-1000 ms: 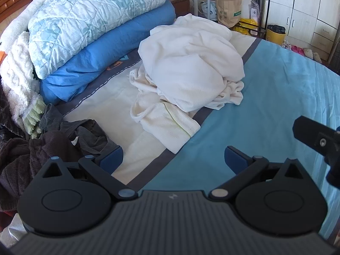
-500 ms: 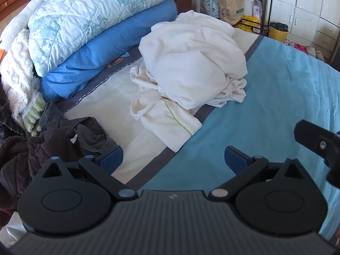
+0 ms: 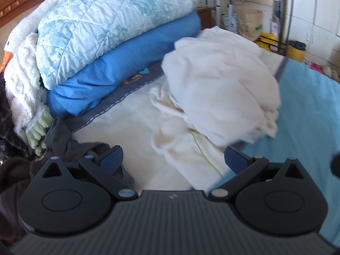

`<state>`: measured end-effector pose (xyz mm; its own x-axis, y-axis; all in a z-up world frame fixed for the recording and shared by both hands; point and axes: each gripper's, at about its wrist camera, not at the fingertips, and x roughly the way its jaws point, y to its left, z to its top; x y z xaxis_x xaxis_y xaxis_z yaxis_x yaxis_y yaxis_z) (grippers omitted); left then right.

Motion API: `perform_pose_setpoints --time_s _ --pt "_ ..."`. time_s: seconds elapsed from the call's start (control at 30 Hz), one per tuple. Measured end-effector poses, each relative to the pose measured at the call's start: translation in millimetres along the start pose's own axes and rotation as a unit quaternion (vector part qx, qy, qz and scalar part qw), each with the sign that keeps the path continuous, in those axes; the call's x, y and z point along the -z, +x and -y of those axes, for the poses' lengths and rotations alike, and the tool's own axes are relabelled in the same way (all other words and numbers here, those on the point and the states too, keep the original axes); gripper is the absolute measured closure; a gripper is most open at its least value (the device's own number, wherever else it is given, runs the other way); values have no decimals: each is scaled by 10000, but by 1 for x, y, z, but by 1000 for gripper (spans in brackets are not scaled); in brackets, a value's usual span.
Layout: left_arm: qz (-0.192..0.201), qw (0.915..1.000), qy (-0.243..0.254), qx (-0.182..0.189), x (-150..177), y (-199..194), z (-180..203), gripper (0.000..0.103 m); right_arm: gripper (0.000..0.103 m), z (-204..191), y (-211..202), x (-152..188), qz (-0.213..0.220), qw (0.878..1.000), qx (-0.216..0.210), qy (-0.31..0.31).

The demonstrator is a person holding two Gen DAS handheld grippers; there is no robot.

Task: Fold clothes
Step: 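Lower both grippers onto the cream garment and close on its fabric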

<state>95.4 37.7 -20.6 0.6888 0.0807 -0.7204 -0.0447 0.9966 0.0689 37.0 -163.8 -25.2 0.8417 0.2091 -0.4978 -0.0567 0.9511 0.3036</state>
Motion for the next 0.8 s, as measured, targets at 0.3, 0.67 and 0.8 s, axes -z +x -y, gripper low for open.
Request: perform_pose_setpoints --time_s 0.3,0.67,0.8 --pt "-284 9987 -402 159 -79 140 -15 0 2 42 127 -65 -708 9952 -492 467" --pt "-412 9864 -1246 993 -59 216 -36 2 2 86 238 -92 -1208 9882 -448 823" --pt "-534 9736 -1665 1470 -51 234 -45 4 2 101 264 -100 -1189 9881 -366 901"
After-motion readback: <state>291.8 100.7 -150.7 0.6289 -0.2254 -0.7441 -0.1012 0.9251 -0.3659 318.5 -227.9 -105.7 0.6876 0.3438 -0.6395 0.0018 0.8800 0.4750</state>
